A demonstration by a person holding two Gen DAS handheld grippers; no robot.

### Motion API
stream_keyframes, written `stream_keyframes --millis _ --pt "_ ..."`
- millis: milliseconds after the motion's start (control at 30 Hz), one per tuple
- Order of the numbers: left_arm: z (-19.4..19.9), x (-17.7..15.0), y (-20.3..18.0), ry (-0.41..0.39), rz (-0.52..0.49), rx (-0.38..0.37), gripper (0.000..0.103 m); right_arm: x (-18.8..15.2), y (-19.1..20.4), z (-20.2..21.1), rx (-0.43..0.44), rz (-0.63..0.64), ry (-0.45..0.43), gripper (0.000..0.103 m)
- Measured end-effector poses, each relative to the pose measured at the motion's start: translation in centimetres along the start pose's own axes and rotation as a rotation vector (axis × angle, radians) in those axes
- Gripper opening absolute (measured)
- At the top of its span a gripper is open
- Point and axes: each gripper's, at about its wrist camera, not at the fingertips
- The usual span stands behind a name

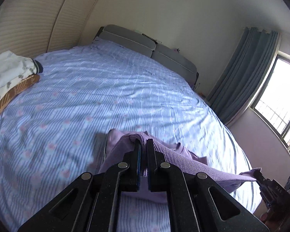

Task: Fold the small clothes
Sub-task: 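Lift the hem with both grippers and fold it over toward the collar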

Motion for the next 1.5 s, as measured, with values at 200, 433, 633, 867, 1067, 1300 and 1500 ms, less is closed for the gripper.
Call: stream_keyframes --millis 200,433,633,867,1067,1300,1500 --pt "-6.4 2.0 1.4 0.039 0.023 0.038 0.007 1.9 0.9 -7.1 -0.041 0.043 0.035 0.008" --pt "-13.4 2.9 3.2 0.111 0.043 0.07 0.007 2.7 -0.3 -14.4 -0.088 0.026 0.109 0.008" --pt "-17.9 1.9 5.2 0.194 0.055 0.119 0.007 1.7 -1.4 -19.6 -0.148 0.023 0.209 0.008" --pt "-16.9 0.9 4.7 0.206 -0.042 0.132 0.032 1.2 -0.1 -19.5 -0.187 0.148 0.2 0.029" --pt "-14.1 0.8 4.5 0.177 -0.129 0.154 0.053 0.7 0.7 -16.1 -0.233 0.3 0.088 0.063" --pt "-15.2 -1.1 5.9 0.291 -0.107 0.183 0.052 -1.7 0.5 -15.6 -0.302 0.386 0.159 0.063" --pt "-15.7 -2.2 7.1 0.279 -0.067 0.241 0.032 -3.1 -0.7 -17.9 -0.336 0.37 0.277 0.019"
Point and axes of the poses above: each gripper's, at about its wrist camera, not at the fingertips, and z roughly against the way its jaws point, y to its left, x to its top, and after that the axes turned 7 degrees about -x, right-handed
